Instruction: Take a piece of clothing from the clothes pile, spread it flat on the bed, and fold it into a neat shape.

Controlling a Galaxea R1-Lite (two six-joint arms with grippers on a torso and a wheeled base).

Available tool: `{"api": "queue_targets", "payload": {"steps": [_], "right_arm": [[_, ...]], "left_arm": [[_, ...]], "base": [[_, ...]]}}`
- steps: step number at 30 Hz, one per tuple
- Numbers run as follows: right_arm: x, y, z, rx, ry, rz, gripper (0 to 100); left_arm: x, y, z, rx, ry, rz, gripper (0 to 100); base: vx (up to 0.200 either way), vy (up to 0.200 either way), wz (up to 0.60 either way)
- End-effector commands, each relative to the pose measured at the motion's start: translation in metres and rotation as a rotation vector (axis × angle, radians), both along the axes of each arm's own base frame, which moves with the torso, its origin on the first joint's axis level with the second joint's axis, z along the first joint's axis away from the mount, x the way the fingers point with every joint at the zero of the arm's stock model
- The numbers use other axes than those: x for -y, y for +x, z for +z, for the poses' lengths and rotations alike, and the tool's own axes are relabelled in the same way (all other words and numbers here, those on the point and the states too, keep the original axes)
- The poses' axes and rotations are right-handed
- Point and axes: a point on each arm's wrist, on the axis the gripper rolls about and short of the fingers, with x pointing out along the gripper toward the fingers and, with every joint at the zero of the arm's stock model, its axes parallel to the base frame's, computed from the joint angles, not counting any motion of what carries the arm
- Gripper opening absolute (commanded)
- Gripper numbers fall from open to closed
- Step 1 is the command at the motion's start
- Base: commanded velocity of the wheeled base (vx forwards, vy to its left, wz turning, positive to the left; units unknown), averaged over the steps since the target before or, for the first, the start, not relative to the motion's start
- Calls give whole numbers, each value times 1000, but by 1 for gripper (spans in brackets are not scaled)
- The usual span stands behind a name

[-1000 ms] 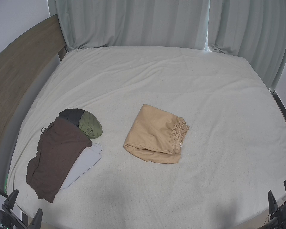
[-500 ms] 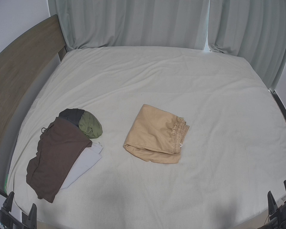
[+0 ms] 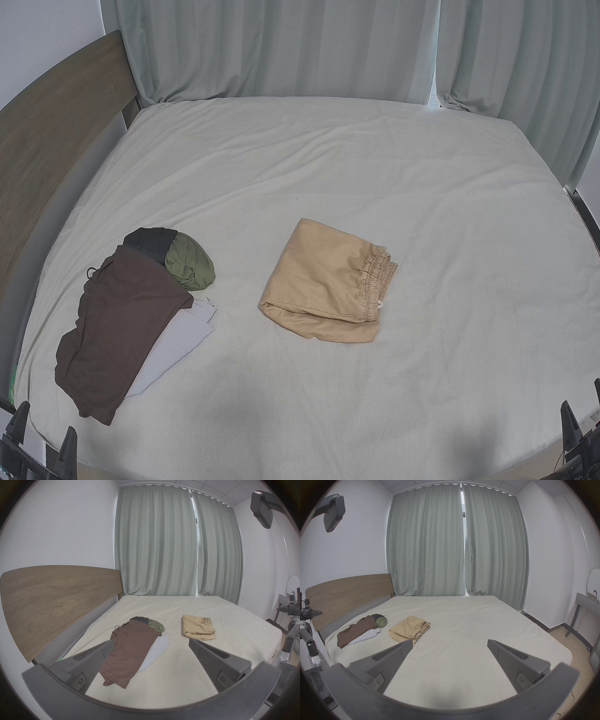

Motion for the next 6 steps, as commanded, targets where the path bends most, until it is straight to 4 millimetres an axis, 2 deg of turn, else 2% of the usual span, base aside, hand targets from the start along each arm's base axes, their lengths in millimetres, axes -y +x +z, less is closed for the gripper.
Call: {"api": "queue_targets", "payload": {"steps": [1, 6], "right_arm": [[0, 0, -5, -5, -3, 1, 100], [0, 0, -5, -5, -3, -1, 100]], "left_arm": [[0, 0, -5, -6, 0, 0, 100], [0, 0, -5, -6, 0, 0, 100]], "base": [[0, 0, 0], [0, 0, 0]]}}
